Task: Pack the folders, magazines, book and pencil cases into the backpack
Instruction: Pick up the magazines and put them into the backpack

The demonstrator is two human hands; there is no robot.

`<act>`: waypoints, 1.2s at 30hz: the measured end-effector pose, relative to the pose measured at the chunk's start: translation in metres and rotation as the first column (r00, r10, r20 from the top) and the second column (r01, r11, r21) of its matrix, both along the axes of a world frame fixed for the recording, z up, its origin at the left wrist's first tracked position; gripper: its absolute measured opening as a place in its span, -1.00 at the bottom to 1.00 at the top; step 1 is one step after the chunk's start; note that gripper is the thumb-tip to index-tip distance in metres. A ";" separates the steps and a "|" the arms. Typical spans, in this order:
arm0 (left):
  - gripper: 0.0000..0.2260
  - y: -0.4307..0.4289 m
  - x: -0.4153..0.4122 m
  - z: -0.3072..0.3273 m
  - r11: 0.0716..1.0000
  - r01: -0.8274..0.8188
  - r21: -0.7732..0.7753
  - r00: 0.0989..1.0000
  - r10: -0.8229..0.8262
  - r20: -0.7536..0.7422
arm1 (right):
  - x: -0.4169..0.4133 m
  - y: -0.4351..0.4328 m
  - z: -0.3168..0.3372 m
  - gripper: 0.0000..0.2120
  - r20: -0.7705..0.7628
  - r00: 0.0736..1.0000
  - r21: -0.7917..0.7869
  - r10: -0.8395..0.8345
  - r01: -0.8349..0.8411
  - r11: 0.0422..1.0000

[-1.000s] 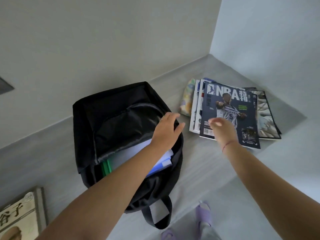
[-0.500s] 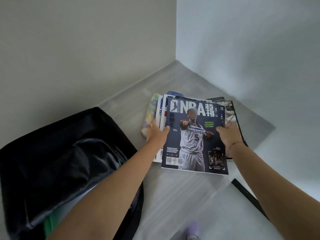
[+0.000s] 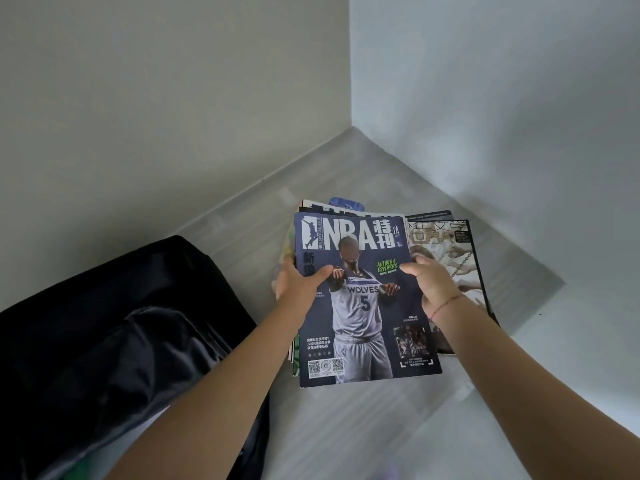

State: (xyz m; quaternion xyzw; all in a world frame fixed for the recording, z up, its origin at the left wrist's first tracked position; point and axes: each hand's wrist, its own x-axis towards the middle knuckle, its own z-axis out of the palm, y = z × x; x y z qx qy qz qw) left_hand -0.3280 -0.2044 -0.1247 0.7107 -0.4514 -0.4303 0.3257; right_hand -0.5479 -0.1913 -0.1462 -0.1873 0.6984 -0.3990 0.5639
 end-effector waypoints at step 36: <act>-0.82 0.104 0.071 0.055 0.979 0.160 -0.125 0.913 -0.195 -0.359 | 0.060 0.151 0.048 -0.67 -0.078 0.971 -0.473 0.227 -0.237 0.849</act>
